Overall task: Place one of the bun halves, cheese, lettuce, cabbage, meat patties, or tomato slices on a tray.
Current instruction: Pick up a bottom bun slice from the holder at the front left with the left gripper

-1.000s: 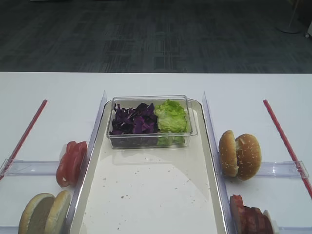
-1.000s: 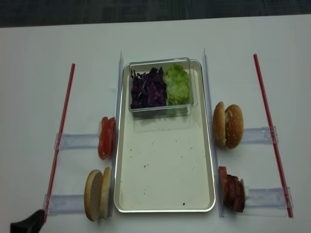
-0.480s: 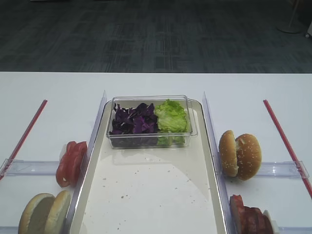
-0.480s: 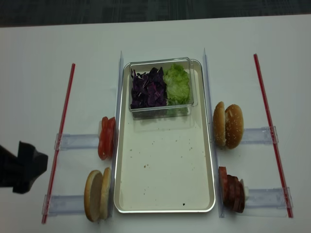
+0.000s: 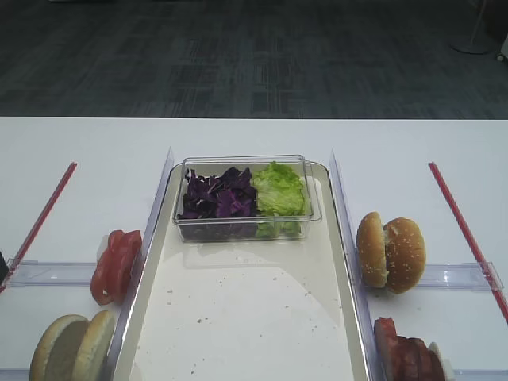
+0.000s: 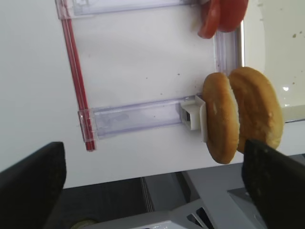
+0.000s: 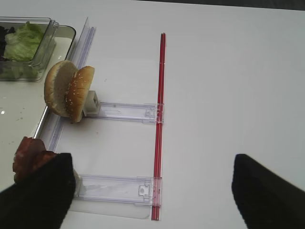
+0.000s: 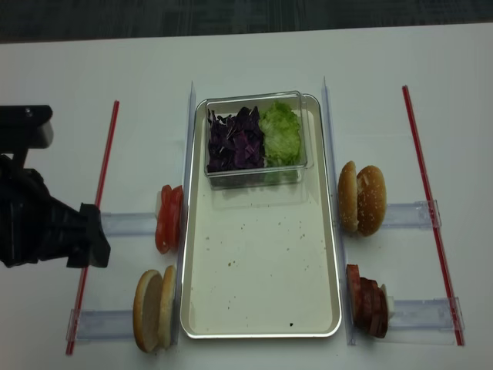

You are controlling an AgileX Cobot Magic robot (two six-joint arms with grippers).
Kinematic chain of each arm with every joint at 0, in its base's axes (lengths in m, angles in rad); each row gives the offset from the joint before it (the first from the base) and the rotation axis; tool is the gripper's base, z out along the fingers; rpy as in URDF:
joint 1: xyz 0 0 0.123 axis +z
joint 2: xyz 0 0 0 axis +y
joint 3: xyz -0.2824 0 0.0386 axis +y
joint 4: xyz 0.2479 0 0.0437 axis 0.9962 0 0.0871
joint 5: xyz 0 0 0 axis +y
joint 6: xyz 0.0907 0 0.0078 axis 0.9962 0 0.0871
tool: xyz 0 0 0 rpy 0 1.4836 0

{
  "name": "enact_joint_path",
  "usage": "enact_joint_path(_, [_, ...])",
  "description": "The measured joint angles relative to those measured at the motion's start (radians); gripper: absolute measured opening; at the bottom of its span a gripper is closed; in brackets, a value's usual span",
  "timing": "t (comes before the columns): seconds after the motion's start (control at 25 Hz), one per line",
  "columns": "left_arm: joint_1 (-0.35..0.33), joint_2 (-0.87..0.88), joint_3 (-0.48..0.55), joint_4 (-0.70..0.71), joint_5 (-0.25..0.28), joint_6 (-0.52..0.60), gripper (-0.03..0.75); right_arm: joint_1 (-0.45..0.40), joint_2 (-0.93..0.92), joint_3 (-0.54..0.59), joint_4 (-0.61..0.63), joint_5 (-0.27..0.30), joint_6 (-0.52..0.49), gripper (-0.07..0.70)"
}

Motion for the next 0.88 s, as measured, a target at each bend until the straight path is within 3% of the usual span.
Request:
enact_joint_path(0.72, [0.0, 0.091, -0.002, -0.006, -0.01, -0.008, 0.691, 0.0, 0.0, 0.0, 0.0, 0.0, 0.0, 0.678])
enact_joint_path(0.88, [-0.035, 0.091, -0.002, -0.019, -0.01, -0.026, 0.692, 0.0, 0.0, 0.0, 0.0, 0.0, 0.0, 0.678])
